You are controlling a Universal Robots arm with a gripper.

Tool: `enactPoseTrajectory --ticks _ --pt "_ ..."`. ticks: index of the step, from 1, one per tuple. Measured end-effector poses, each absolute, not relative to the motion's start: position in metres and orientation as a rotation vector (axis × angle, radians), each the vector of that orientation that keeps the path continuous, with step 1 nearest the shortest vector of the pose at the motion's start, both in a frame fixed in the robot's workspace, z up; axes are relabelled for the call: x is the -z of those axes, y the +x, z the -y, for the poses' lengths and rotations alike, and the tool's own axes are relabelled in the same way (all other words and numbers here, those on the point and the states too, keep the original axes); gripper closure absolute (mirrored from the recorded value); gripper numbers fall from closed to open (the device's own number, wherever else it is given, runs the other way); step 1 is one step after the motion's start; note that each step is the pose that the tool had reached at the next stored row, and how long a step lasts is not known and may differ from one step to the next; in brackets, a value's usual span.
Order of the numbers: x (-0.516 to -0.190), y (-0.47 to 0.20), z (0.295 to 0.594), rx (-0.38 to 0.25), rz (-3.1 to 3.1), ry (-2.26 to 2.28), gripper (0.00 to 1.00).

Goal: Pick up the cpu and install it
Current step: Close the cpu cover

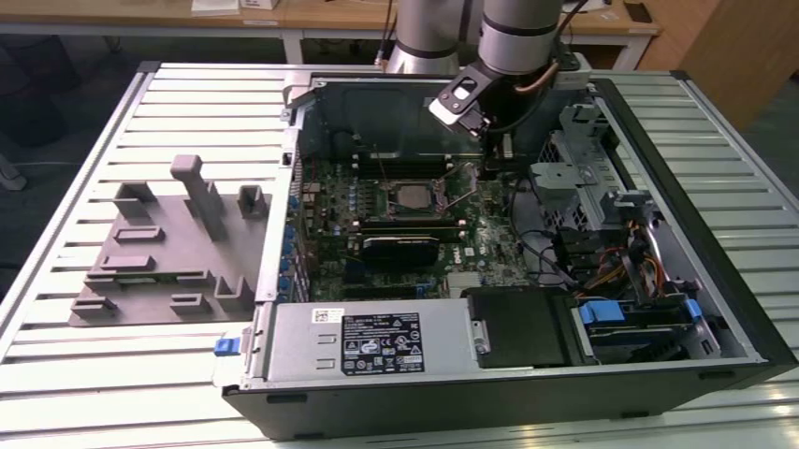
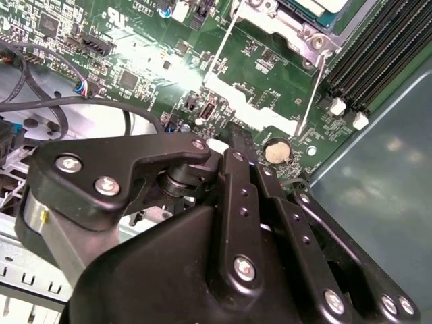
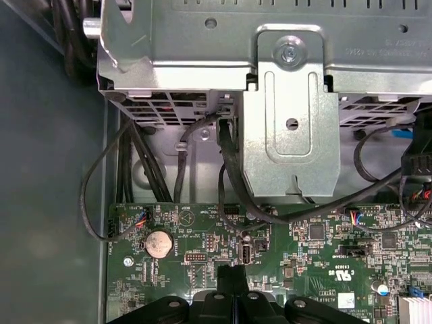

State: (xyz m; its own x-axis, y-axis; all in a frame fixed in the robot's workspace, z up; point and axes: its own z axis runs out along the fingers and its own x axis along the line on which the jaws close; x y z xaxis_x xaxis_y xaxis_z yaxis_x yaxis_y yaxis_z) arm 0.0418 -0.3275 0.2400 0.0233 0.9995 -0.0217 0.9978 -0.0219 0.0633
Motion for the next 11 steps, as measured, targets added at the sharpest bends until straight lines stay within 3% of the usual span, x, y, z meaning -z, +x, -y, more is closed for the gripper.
enactPoseTrajectory --ticks 11 --pt "-0.24 0.0368 0.3275 -0.044 -2.154 2.203 0.89"
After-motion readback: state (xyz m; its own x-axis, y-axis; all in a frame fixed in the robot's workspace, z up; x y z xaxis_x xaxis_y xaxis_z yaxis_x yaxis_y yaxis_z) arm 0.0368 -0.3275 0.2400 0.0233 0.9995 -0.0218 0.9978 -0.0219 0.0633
